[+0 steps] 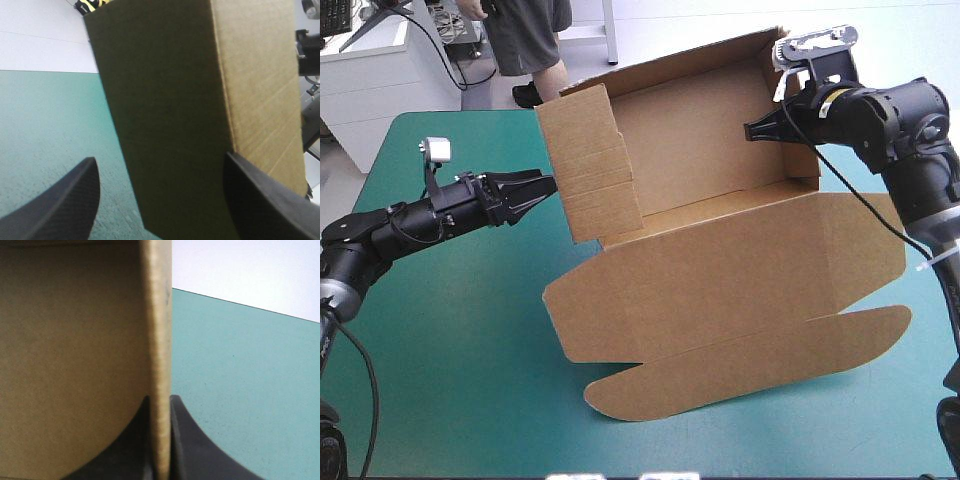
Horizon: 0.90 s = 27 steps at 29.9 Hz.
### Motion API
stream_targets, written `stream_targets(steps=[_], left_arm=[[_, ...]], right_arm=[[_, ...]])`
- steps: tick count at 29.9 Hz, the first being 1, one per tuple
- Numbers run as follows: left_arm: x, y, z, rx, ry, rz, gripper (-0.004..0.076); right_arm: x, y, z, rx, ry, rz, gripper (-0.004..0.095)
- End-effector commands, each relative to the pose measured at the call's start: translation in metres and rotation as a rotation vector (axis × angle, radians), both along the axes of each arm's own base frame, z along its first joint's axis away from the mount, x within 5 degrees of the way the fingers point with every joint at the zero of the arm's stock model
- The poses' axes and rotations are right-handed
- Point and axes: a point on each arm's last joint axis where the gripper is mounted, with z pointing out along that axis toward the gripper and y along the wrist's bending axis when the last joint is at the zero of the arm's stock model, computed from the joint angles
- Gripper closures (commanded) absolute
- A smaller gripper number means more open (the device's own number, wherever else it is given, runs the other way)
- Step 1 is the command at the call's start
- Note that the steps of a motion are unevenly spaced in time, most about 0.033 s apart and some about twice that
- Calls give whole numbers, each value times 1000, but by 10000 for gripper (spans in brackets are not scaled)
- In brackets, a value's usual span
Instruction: Fold the box
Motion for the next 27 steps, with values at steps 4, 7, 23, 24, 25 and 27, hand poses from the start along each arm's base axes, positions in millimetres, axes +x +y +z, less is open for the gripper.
stream_targets(steps=[4,7,23,24,25,27], left_arm=[[-16,-20,35,-87,-119,-155,222],[-16,-24,35,-89,-116,-168,222],[3,-63,47,53,33,62,223],[4,-67,52,94,44,92,224],[5,-70,56,129,50,121,229],[5,-77,68,203,58,173,238]], right_arm=[[-7,8,21,61,-130,8,919],[-5,8,20,62,-125,7,919],[-4,6,22,43,-156,-19,919],[-3,7,22,44,-161,-20,919],[-3,8,22,45,-163,-23,919],[-1,8,21,58,-163,-25,919]])
